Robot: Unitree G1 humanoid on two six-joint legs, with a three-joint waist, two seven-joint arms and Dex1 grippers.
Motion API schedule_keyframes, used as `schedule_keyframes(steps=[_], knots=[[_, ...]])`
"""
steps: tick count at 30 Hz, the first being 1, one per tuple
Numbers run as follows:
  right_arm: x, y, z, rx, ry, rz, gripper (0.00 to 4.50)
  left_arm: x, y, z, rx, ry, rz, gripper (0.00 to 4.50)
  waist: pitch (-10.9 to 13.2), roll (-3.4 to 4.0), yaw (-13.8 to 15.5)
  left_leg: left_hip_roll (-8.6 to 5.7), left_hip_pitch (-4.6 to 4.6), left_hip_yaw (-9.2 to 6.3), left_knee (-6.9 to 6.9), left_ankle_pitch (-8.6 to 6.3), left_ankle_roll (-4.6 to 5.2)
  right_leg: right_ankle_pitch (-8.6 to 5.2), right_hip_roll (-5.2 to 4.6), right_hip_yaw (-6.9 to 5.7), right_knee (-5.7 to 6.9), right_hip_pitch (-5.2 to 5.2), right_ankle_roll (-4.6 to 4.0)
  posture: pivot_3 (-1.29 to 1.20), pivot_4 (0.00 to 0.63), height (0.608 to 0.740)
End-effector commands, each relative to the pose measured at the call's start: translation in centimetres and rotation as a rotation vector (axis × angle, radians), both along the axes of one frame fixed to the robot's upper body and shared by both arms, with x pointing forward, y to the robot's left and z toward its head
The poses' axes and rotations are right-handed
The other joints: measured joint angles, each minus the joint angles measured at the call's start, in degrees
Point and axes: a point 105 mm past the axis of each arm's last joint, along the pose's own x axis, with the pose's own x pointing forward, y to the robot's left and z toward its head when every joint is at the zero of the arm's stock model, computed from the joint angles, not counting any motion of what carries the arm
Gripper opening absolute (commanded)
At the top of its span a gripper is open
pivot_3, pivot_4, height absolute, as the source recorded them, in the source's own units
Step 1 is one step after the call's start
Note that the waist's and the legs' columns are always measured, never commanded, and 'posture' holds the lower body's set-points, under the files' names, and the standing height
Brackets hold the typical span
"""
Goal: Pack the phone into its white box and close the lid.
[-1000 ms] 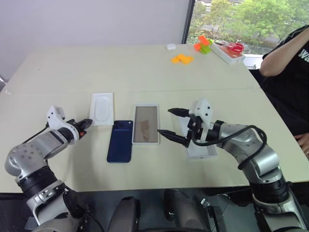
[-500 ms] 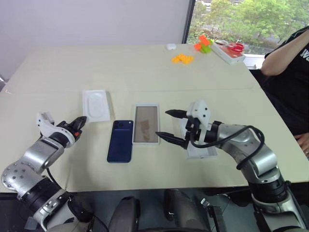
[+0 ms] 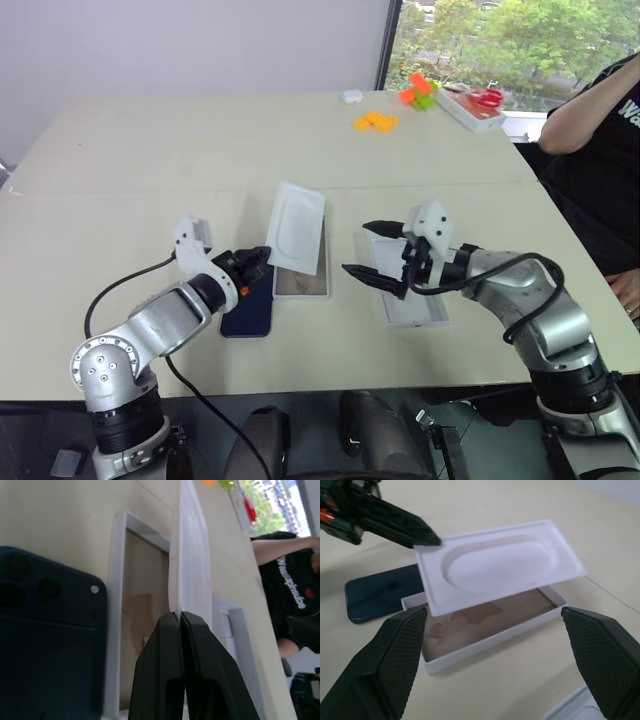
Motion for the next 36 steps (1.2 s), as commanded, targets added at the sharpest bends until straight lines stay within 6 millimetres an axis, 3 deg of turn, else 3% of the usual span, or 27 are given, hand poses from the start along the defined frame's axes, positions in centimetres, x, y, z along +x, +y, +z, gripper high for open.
schedule_keyframes(steps=[1, 14, 36], knots=[[0.0, 0.1, 1.1, 0.008, -0.055, 0.014, 4.50, -0.4, -0.7, 0.9, 0.037, -0.017, -0.010, 0.06, 0.00, 0.00, 0.09, 0.00, -0.01, -0.01, 0.00, 0.00, 0.00, -0.01, 0.01, -0.01, 0.02, 0.00, -0.01, 0.00, 0.150, 0.740], [0.0, 0.4, 0.8, 0.010, -0.055, 0.025, 4.50, -0.5, -1.5, -0.6, 0.063, 0.084, 0.006, 0.06, 0.00, 0.00, 0.17, -0.05, -0.07, 0.05, 0.01, 0.00, 0.00, -0.05, -0.16, 0.05, -0.10, 0.01, -0.02, 0.00, 0.150, 0.740], [-0.3, 1.0, 0.7, 0.020, -0.051, 0.042, 4.50, -1.2, -2.2, -0.9, 0.061, 0.095, -0.024, 0.06, 0.02, 0.03, 0.11, -0.03, -0.11, 0.06, -0.02, 0.00, 0.00, -0.13, -0.11, 0.03, -0.31, 0.03, 0.10, 0.00, 0.150, 0.740]])
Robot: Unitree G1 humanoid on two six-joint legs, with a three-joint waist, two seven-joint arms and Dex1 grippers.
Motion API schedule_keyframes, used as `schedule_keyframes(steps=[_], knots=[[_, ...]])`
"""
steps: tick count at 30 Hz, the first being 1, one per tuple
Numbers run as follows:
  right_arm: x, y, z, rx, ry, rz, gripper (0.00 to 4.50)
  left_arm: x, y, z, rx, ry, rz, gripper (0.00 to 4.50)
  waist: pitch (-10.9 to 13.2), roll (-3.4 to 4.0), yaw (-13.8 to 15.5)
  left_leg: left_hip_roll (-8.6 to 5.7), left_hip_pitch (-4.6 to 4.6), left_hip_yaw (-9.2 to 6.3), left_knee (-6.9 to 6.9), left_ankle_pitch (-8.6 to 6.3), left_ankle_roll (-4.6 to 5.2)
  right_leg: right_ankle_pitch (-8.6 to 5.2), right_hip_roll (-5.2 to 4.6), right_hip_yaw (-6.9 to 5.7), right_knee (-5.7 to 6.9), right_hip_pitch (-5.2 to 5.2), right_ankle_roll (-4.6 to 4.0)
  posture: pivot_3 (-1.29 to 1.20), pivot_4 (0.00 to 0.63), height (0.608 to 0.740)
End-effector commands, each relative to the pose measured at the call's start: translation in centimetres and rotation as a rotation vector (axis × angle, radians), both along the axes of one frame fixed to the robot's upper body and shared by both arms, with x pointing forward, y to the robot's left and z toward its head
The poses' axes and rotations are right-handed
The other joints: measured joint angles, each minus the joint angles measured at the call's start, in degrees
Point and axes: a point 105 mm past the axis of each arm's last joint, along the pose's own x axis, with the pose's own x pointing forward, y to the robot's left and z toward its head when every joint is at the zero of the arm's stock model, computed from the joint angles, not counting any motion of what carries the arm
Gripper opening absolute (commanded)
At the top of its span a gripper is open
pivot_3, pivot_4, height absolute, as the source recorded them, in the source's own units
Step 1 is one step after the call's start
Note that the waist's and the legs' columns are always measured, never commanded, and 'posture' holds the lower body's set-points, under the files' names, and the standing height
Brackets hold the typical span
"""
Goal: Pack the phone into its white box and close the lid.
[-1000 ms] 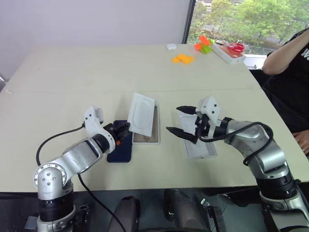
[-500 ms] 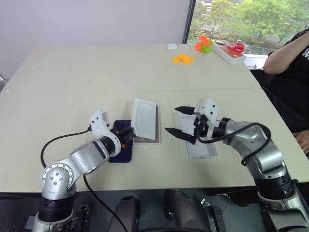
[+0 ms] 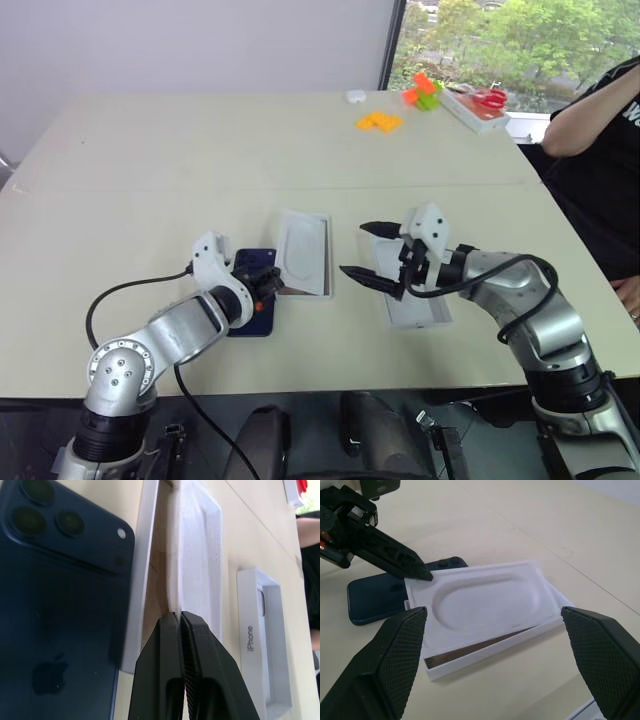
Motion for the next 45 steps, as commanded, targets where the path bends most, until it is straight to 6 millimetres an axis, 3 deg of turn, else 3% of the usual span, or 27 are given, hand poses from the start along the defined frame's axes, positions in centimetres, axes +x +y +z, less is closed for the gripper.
schedule_keyframes(steps=[1, 23, 26, 33, 37, 40, 43, 45], knots=[[-0.2, 0.4, 1.0, 0.017, -0.045, 0.022, 4.50, -0.3, -0.2, 1.0, -0.014, -0.039, -0.012, 0.06, 0.00, 0.00, 0.02, 0.00, 0.00, 0.00, 0.00, 0.00, 0.00, 0.00, 0.00, 0.00, -0.01, 0.00, 0.00, 0.00, 0.150, 0.740], [-0.3, 0.6, 1.0, 0.016, -0.046, 0.031, 4.50, 0.2, -0.7, 1.1, -0.040, -0.056, -0.024, 0.06, 0.01, 0.02, 0.04, 0.01, -0.07, -0.01, -0.14, -0.01, 0.00, 0.05, -0.02, -0.04, -0.33, 0.08, -0.05, 0.00, 0.150, 0.740], [-0.3, 0.6, 1.0, 0.017, -0.047, 0.030, 4.50, 0.1, -0.8, 1.0, -0.040, -0.054, -0.029, 0.92, 0.02, 0.02, 0.02, 0.01, -0.06, -0.01, -0.14, -0.01, 0.00, 0.04, -0.02, -0.04, -0.33, 0.08, -0.02, 0.00, 0.150, 0.740], [-0.3, 0.5, 1.1, 0.016, -0.045, 0.030, 4.50, -0.8, -0.6, 0.9, -0.059, -0.046, -0.078, 4.38, 0.03, 0.04, -0.05, 0.02, -0.06, -0.01, -0.16, -0.01, 0.00, 0.02, -0.02, -0.04, -0.34, 0.08, 0.01, 0.00, 0.150, 0.740], [-0.2, 0.7, 1.1, 0.018, -0.035, 0.019, 4.50, -1.3, 0.6, 1.1, 0.020, -0.084, -0.110, 4.45, 0.09, 0.11, -0.03, 0.05, -0.07, -0.02, -0.19, -0.01, 0.00, -0.01, 0.01, -0.05, -0.35, 0.05, 0.06, 0.00, 0.150, 0.740], [0.0, 1.0, 1.2, 0.011, -0.031, 0.010, 4.50, -1.2, 2.3, 3.0, 0.123, -0.236, -0.123, 4.45, 0.14, 0.13, -0.08, 0.05, -0.07, -0.01, -0.19, -0.01, 0.00, -0.04, 0.01, -0.06, -0.35, 0.04, 0.09, 0.00, 0.150, 0.740], [0.4, 2.1, 1.6, 0.020, -0.022, 0.002, 4.50, -1.0, 6.0, 4.4, 0.391, -0.395, -0.108, 4.45, 0.22, 0.16, -0.51, 0.05, -0.10, 0.09, -0.24, -0.01, -0.01, -0.02, 0.06, -0.05, -0.39, -0.06, 0.06, 0.00, 0.150, 0.740], [0.7, 2.9, 1.5, 0.007, -0.001, 0.002, 3.99, -0.8, 8.0, 4.3, 0.553, -0.445, -0.112, 4.50, 0.29, 0.31, -0.48, 0.04, -0.09, 0.13, -0.36, 0.00, -0.01, -0.02, 0.09, -0.04, -0.40, -0.13, 0.05, 0.00, 0.150, 0.740]])
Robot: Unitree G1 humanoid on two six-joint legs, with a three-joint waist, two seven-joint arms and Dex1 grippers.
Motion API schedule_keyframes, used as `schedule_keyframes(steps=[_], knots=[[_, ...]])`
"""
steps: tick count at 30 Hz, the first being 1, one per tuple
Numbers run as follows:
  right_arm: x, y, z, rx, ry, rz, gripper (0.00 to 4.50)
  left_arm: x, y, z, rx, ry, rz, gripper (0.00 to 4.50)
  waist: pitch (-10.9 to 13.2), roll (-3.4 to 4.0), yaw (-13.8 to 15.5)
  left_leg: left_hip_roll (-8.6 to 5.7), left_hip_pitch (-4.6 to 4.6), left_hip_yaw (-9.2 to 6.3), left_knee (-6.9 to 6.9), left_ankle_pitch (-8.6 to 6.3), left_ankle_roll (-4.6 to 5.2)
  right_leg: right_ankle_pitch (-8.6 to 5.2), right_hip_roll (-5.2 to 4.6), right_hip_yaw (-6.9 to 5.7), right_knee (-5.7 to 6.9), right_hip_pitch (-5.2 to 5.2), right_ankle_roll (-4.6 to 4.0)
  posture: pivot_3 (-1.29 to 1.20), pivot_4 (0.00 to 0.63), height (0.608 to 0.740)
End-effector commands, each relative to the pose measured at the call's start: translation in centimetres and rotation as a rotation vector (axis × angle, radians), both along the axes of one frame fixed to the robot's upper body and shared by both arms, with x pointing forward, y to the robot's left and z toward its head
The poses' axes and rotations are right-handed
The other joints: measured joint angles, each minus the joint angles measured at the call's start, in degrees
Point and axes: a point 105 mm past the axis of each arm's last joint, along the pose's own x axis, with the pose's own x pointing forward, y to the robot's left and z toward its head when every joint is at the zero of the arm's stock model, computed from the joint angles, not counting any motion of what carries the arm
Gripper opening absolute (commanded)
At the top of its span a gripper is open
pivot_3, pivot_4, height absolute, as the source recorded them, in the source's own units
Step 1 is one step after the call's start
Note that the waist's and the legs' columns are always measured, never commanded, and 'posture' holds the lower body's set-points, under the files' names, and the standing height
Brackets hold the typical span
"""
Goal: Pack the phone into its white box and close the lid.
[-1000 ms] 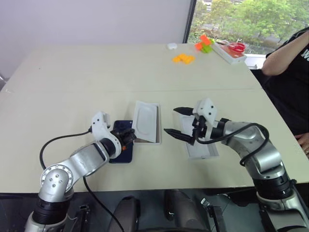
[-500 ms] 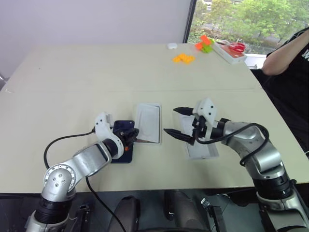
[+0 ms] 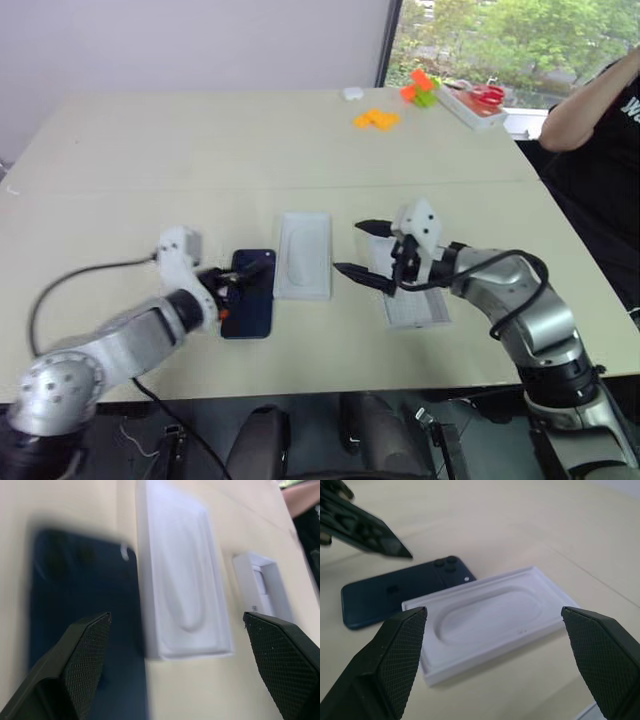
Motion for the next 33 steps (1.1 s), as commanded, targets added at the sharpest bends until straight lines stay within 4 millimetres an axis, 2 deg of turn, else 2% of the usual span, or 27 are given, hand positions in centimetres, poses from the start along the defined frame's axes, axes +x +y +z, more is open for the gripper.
schedule_keyframes(steps=[1, 6, 8, 13, 16, 25, 27, 29, 33], knots=[[0.2, 1.8, 0.7, -0.021, -0.004, 0.019, 3.67, 0.1, 2.6, 1.2, 0.230, -0.181, -0.010, 4.50, 0.06, 0.14, -0.03, -0.01, 0.01, 0.02, -0.06, 0.01, -0.01, -0.01, -0.01, 0.01, -0.01, -0.04, 0.00, 0.00, 0.150, 0.740], [0.7, 4.0, -0.7, -0.082, 0.069, 0.012, 1.11, -0.9, 4.3, 0.2, 0.312, -0.223, -0.093, 4.50, 0.06, 0.12, 0.28, 0.03, -0.18, 0.04, -0.57, 0.08, -0.13, 0.02, -0.08, 0.00, -0.22, -0.31, -0.29, 0.00, 0.150, 0.740], [1.3, 5.0, -1.3, -0.103, 0.092, -0.026, 0.09, -1.7, 4.4, -0.3, 0.308, -0.220, -0.146, 4.50, 0.02, 0.09, 0.23, 0.02, -0.81, 0.04, -0.56, 0.11, -0.15, 0.04, -0.13, 0.00, -0.12, -1.00, -0.29, 0.00, 0.150, 0.740], [1.9, 7.0, -4.0, -0.272, 0.081, -0.060, 0.03, -3.9, 3.6, -1.8, 0.302, -0.182, -0.296, 4.50, 0.02, 0.09, -0.06, 0.00, -1.07, 0.09, -0.56, 0.15, -0.22, 0.06, -0.23, 0.02, -0.14, -1.28, -0.29, 0.00, 0.150, 0.740], [2.3, 7.8, -4.9, -0.305, 0.114, -0.087, 0.03, -4.8, 3.6, -2.6, 0.322, -0.156, -0.341, 4.50, 0.02, 0.09, -0.05, 0.00, -1.06, 0.09, -0.55, 0.14, -0.22, 0.05, -0.24, 0.01, -0.13, -1.26, -0.29, 0.00, 0.150, 0.740], [1.6, 6.9, -6.9, -0.418, 0.203, -0.065, 0.03, -5.0, 3.8, -2.9, 0.318, -0.163, -0.302, 4.50, -0.03, 0.04, 0.01, 0.03, -0.83, 0.01, -0.47, 0.15, -0.21, 0.07, -0.20, -0.03, -0.01, -1.03, -0.28, 0.00, 0.150, 0.740], [1.3, 6.7, -6.8, -0.429, 0.198, -0.049, 0.03, -5.0, 3.8, -2.9, 0.309, -0.165, -0.286, 4.50, -0.03, 0.05, 0.01, 0.03, -0.82, 0.00, -0.47, 0.15, -0.21, 0.07, -0.20, -0.04, 0.01, -1.03, -0.27, 0.00, 0.150, 0.740], [1.3, 6.8, -5.9, -0.406, 0.155, -0.026, 0.03, -4.8, 4.1, -3.0, 0.294, -0.156, -0.259, 4.50, -0.04, 0.04, 0.01, 0.03, -0.82, 0.00, -0.46, 0.15, -0.21, 0.08, -0.20, -0.04, 0.02, -1.03, -0.25, 0.00, 0.150, 0.740], [0.9, 7.3, -2.4, -0.311, 0.006, 0.044, 0.03, -3.9, 5.2, -3.2, 0.237, -0.098, -0.159, 4.50, -0.03, 0.05, 0.00, 0.03, -0.83, -0.01, -0.43, 0.15, -0.20, 0.19, -0.18, -0.04, 0.05, -1.04, -0.08, 0.00, 0.150, 0.740]])
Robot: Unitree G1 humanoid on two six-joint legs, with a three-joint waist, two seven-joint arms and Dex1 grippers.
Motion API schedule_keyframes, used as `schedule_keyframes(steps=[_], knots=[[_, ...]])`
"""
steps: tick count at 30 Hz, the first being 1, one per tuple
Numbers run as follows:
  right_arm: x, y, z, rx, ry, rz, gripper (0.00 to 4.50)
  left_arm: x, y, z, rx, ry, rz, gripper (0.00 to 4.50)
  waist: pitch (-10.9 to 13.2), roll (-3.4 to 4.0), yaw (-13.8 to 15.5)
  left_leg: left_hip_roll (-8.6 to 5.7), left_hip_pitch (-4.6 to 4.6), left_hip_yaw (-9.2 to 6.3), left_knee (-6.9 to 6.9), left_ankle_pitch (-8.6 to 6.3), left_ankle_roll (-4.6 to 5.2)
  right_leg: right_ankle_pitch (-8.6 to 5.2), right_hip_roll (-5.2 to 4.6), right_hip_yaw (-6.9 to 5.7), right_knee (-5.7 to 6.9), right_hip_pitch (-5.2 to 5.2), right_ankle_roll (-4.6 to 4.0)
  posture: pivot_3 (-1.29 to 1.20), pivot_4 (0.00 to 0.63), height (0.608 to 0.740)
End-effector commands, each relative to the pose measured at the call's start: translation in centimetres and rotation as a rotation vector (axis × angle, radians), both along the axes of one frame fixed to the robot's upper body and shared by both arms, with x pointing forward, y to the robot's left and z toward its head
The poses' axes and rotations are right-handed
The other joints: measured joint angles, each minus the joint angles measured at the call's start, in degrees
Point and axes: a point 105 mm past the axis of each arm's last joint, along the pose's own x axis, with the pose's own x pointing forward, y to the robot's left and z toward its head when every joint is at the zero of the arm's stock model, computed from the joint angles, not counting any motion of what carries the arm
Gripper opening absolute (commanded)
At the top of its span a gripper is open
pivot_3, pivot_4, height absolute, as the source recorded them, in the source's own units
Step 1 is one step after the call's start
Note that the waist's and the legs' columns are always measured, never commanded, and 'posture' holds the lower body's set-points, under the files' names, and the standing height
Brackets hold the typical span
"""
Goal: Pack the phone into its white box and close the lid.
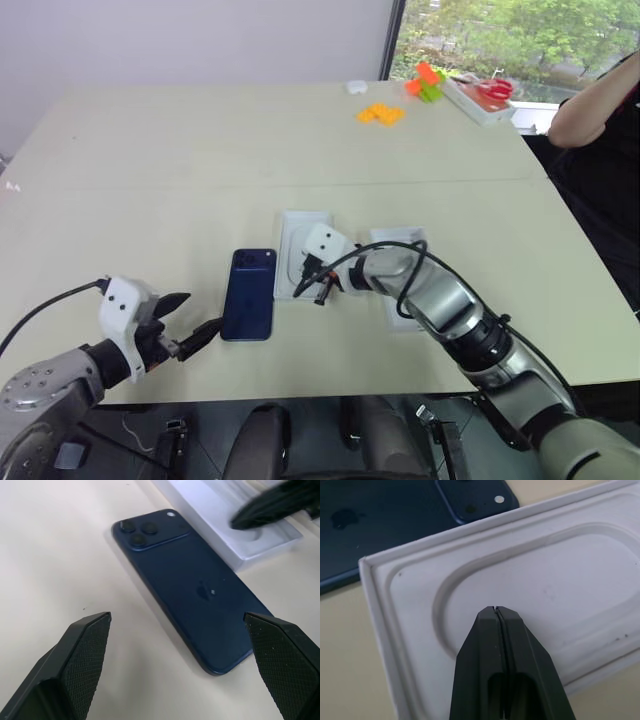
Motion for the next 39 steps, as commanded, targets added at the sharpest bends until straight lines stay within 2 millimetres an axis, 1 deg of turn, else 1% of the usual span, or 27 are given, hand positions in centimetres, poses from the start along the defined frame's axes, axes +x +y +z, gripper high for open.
schedule_keyframes(steps=[1, 5, 8, 10, 13, 15, 17, 18, 21, 24, 27, 30, 33, 39], knots=[[-0.9, 0.7, 3.9, 0.098, -0.132, 0.102, 0.03, 0.6, 1.1, 0.7, -0.045, 0.010, 0.084, 4.50, 0.00, -0.01, -0.07, 0.00, -0.01, 0.00, 0.00, 0.00, 0.00, 0.01, 0.00, 0.00, 0.01, -0.01, 0.02, 0.00, 0.150, 0.740], [-2.7, 0.0, 4.8, 0.111, -0.148, 0.192, 0.03, 0.7, 1.8, 0.0, -0.098, 0.090, 0.151, 4.50, 0.00, -0.01, -0.05, 0.04, 0.01, -0.04, 0.00, 0.00, 0.00, 0.03, 0.05, -0.02, 0.04, -0.01, 0.06, 0.00, 0.150, 0.740], [-4.7, -0.4, 4.5, 0.090, -0.123, 0.283, 0.03, 1.0, 1.4, -0.2, -0.155, 0.147, 0.175, 4.50, -0.01, -0.02, 0.08, 0.04, -0.01, -0.09, -0.01, 0.00, 0.01, 0.03, 0.03, -0.07, 0.03, 0.00, 0.06, 0.00, 0.150, 0.740], [-5.6, -0.5, 4.1, 0.081, -0.094, 0.307, 0.03, 0.9, 1.2, -0.5, -0.139, 0.190, 0.181, 4.50, -0.01, -0.04, 0.08, 0.02, 0.00, -0.10, 0.02, 0.00, 0.01, 0.04, 0.02, -0.07, 0.04, 0.01, 0.06, 0.00, 0.150, 0.740], [-7.1, -0.2, 3.0, 0.066, 0.018, 0.342, 0.03, 1.3, 0.6, -0.5, -0.217, 0.254, 0.184, 4.50, -0.02, -0.06, 0.00, 0.03, 0.05, -0.09, 0.08, 0.00, 0.00, 0.05, 0.03, -0.06, 0.14, 0.04, 0.03, 0.00, 0.150, 0.740], [-7.6, 0.1, 2.6, 0.066, 0.067, 0.342, 0.03, 1.4, 0.6, -0.3, -0.234, 0.277, 0.184, 4.50, -0.02, -0.05, -0.06, 0.03, 0.10, -0.12, 0.12, 0.01, -0.01, 0.05, 0.04, -0.06, 0.27, 0.04, 0.02, 0.00, 0.150, 0.740], [-7.8, 0.6, 1.2, 0.039, 0.132, 0.303, 0.03, 1.3, 0.4, -0.5, -0.238, 0.346, 0.159, 4.50, -0.05, -0.10, -0.06, 0.03, 0.15, -0.12, 0.12, 0.02, -0.02, 0.05, 0.06, -0.05, 0.38, 0.03, 0.02, 0.00, 0.150, 0.740], [-7.8, 0.9, 0.6, 0.025, 0.154, 0.283, 0.03, 1.1, 0.2, -0.6, -0.229, 0.381, 0.141, 4.50, -0.06, -0.13, -0.05, 0.03, 0.16, -0.15, 0.13, 0.02, -0.03, 0.04, 0.09, -0.06, 0.47, 0.01, 0.01, 0.00, 0.150, 0.740], [-7.7, 1.6, -0.3, 0.003, 0.176, 0.243, 0.03, 0.8, -0.2, -0.9, -0.212, 0.439, 0.111, 4.50, -0.06, -0.12, -0.12, 0.01, 0.25, -0.14, 0.17, 0.05, -0.07, -0.01, 0.10, -0.03, 0.78, -0.06, -0.07, 0.00, 0.150, 0.740], [-6.8, 2.7, -1.1, -0.010, 0.181, 0.171, 0.03, 1.0, -0.5, -0.9, -0.220, 0.472, 0.089, 4.50, -0.07, -0.13, -0.09, 0.01, 0.32, -0.15, 0.17, 0.14, -0.23, -0.08, 0.12, -0.03, 0.82, -0.01, -0.19, 0.00, 0.150, 0.740], [-5.6, 3.0, -1.2, -0.020, 0.147, 0.108, 0.03, 1.4, -0.7, -0.8, -0.233, 0.479, 0.082, 4.50, -0.07, -0.13, -0.07, -0.01, 0.33, -0.15, 0.17, 0.31, -0.52, -0.10, 0.10, -0.02, 0.85, 0.00, -0.31, 0.00, 0.150, 0.740], [-4.5, 3.2, -1.3, -0.033, 0.113, 0.069, 0.03, 1.8, -0.9, -0.7, -0.246, 0.484, 0.079, 4.50, -0.09, -0.15, -0.02, -0.03, 0.35, -0.15, 0.17, 0.36, -0.59, -0.08, 0.09, -0.02, 0.86, 0.04, -0.34, 0.00, 0.150, 0.740], [-3.5, 3.5, -1.2, -0.041, 0.080, 0.046, 0.03, 2.1, -1.6, -0.8, -0.286, 0.498, 0.065, 4.50, -0.10, -0.18, 0.07, -0.04, 0.36, -0.16, 0.18, 0.40, -0.64, -0.06, 0.10, -0.03, 0.88, 0.06, -0.37, 0.00, 0.150, 0.740], [-3.0, 4.3, -1.4, -0.033, 0.073, 0.060, 0.03, 2.1, -3.2, -1.3, -0.339, 0.546, 0.023, 4.50, -0.15, -0.20, -0.01, -0.04, 0.43, -0.18, 0.18, 0.40, -0.65, -0.03, 0.10, -0.03, 0.90, 0.11, -0.36, 0.00, 0.150, 0.740]])
